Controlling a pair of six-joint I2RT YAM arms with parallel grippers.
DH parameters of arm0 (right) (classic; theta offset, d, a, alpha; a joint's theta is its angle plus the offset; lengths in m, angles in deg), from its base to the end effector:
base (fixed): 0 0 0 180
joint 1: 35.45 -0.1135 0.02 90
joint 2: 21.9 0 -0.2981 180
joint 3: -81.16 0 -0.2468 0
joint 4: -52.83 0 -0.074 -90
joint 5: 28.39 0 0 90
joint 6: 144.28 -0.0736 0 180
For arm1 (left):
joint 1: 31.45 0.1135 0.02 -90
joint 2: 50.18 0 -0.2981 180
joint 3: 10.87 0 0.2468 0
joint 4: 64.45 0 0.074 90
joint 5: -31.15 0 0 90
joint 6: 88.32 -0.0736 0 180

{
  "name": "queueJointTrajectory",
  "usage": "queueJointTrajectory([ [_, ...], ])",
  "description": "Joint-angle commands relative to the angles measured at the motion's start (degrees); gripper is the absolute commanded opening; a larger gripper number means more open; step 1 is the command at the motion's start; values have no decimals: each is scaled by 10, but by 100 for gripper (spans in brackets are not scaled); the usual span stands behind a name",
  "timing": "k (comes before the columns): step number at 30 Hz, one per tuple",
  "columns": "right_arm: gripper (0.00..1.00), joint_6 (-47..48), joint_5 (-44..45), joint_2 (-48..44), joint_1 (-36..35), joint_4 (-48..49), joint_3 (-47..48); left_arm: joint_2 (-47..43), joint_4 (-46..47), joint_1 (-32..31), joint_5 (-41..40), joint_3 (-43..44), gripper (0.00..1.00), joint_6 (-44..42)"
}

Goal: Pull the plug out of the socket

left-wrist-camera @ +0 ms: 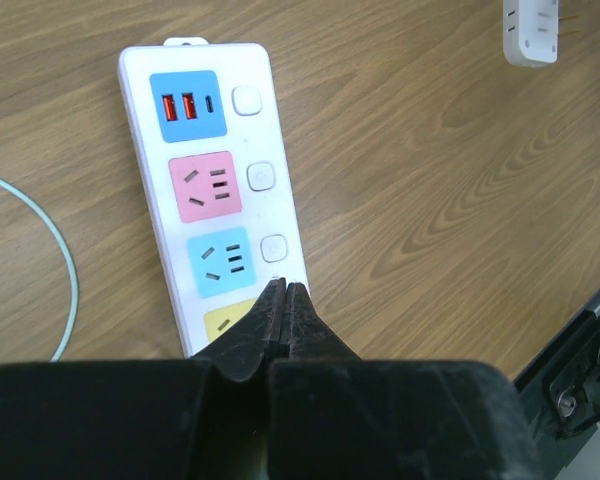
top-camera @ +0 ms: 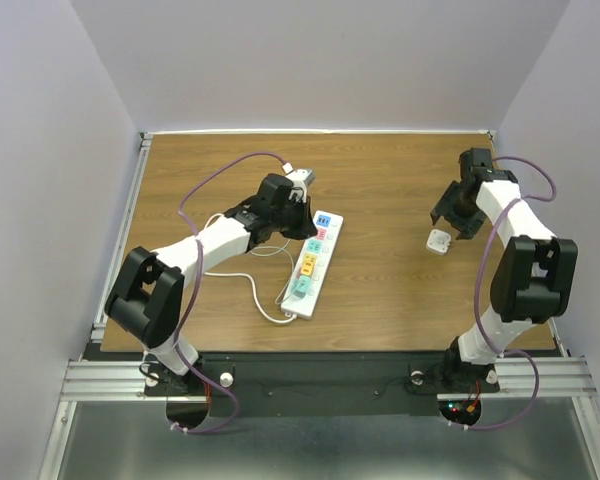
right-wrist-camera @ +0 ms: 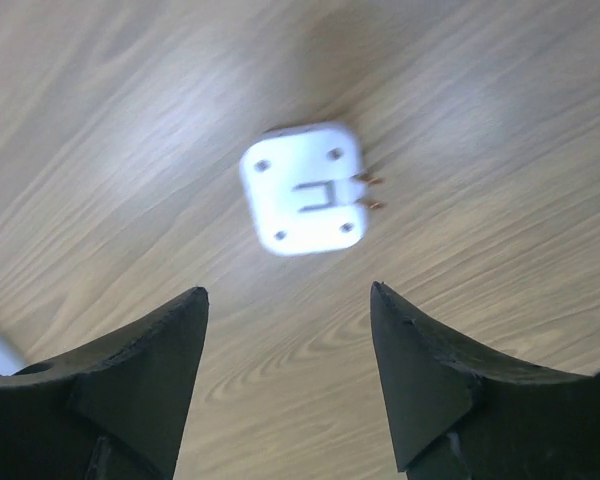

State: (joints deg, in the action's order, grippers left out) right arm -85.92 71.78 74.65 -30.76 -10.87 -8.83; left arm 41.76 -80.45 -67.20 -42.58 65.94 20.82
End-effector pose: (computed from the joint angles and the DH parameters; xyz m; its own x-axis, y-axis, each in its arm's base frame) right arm 0.3465 -0.0415 0.2437 -0.7251 0.5776 -0.3750 0.6112 0.7907 0.0359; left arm 0.3062 -0.2459 0.2722 -0.6441 0.0758 -0.7612 0.5762 0.7027 -0.4175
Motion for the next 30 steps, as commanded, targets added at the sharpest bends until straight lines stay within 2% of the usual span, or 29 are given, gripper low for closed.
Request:
queueJointTrajectory([
  [1, 71, 31, -136, -71, -26, 18, 11, -53, 11, 8, -7, -10, 0, -2],
  [4, 69, 33, -209, -107, -83, 37, -2, -76, 9, 13, -12, -23, 0, 9],
  [5, 68, 26, -219, -109, -135, 43, -4, -89, 9, 16, -15, -31, 0, 12],
  [7, 68, 4, -225, -106, -192, 52, -12, -100, 8, 19, -20, -42, 0, 16],
  [8, 68, -8, -221, -105, -241, 65, -24, -112, 4, 21, -23, -46, 0, 18],
  [11, 68, -54, -237, -102, -313, 111, -47, -143, -10, 27, -43, -68, 0, 27],
  [17, 73, -108, -221, -63, -419, 143, -14, -240, -19, 44, -81, -132, 0, 54],
  [22, 76, -180, -171, -13, -453, 142, 8, -291, -25, 45, -75, -170, 0, 73],
  [30, 76, -214, -149, 62, -480, 114, 54, -354, -32, 45, -76, -222, 0, 104],
])
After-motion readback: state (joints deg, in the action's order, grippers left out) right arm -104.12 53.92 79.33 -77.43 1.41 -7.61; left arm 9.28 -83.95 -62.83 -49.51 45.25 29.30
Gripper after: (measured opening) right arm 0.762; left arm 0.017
